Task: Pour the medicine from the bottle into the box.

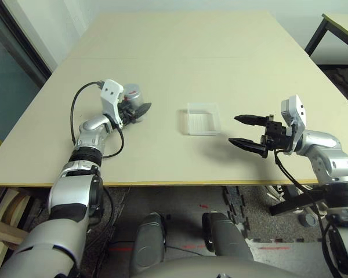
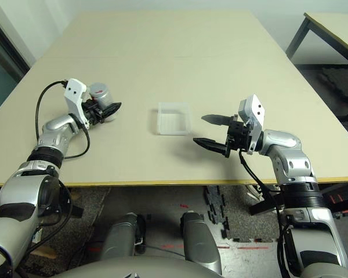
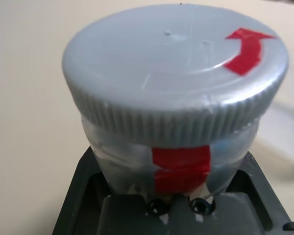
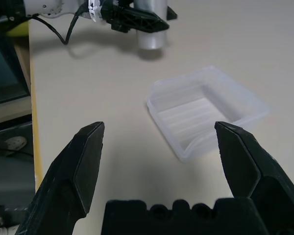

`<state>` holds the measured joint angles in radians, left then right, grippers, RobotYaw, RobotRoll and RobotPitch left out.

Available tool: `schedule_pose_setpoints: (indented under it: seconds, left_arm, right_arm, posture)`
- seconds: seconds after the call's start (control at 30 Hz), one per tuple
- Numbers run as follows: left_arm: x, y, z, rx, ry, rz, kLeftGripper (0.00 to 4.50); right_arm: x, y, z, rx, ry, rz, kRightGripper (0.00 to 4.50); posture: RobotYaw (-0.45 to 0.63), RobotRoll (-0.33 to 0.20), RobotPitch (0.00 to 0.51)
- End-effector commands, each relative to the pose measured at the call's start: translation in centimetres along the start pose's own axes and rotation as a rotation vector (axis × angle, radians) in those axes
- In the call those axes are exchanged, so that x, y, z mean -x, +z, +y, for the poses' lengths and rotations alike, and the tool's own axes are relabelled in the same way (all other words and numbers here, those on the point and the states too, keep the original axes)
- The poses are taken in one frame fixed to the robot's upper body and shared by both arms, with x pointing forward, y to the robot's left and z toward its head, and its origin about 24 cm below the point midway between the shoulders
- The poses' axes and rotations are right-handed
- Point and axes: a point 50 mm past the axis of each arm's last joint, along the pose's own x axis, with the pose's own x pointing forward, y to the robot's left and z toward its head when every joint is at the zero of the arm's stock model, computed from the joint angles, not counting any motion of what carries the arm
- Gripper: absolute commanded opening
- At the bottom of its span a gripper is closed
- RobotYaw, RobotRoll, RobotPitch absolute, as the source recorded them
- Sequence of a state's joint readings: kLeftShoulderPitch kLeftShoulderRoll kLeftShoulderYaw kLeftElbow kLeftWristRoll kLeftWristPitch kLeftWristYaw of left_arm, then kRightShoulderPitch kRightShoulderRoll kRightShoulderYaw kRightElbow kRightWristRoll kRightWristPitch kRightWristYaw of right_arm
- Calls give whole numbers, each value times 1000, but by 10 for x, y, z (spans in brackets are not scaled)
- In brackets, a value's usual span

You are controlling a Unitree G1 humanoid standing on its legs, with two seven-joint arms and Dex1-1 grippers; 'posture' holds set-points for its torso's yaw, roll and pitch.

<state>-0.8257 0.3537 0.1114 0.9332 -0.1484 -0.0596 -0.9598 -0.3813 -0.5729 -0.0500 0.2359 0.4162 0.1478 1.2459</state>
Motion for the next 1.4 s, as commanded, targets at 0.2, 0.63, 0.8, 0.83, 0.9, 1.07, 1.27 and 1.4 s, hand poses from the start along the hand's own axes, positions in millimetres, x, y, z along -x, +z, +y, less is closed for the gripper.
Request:
schedule_pose_setpoints:
  seconds: [0.2, 0.63, 0.8, 0.83, 0.9, 1.07, 1.27, 1.4]
  left_arm:
    - [-7, 6, -10, 8, -81, 3, 2679]
    - [-28, 15, -46, 19, -342, 13, 2679]
    - [-35, 15, -58, 16, -398, 21, 2679]
    - [-37, 15, -60, 15, -406, 23, 2679]
    - [-39, 15, -63, 11, -420, 25, 2679]
    - [-44, 15, -69, 6, -449, 27, 2679]
    - [-49, 14, -77, -1, -486, 34, 2679]
    - [-51, 14, -82, -15, -516, 37, 2679]
  right_arm:
    - [-1, 1, 0, 7, 2, -7, 4500]
    - [-15, 21, -3, 12, 52, -65, 4500]
    - [-25, 34, -3, 19, 111, -79, 4500]
    - [-27, 37, -2, 19, 125, -80, 4500]
    - [-31, 41, -2, 17, 149, -82, 4500]
    - [-41, 50, 0, 13, 218, -70, 4500]
    - [-52, 60, 0, 14, 273, -74, 4500]
    - [-58, 63, -6, 23, 269, -73, 4500]
  posture:
    - [-170, 0, 91]
    - [-174, 0, 81]
    - [-176, 0, 78]
    - [-177, 0, 75]
    - [-177, 0, 75]
    - [-183, 0, 75]
    - [-191, 0, 74]
    - [-192, 0, 74]
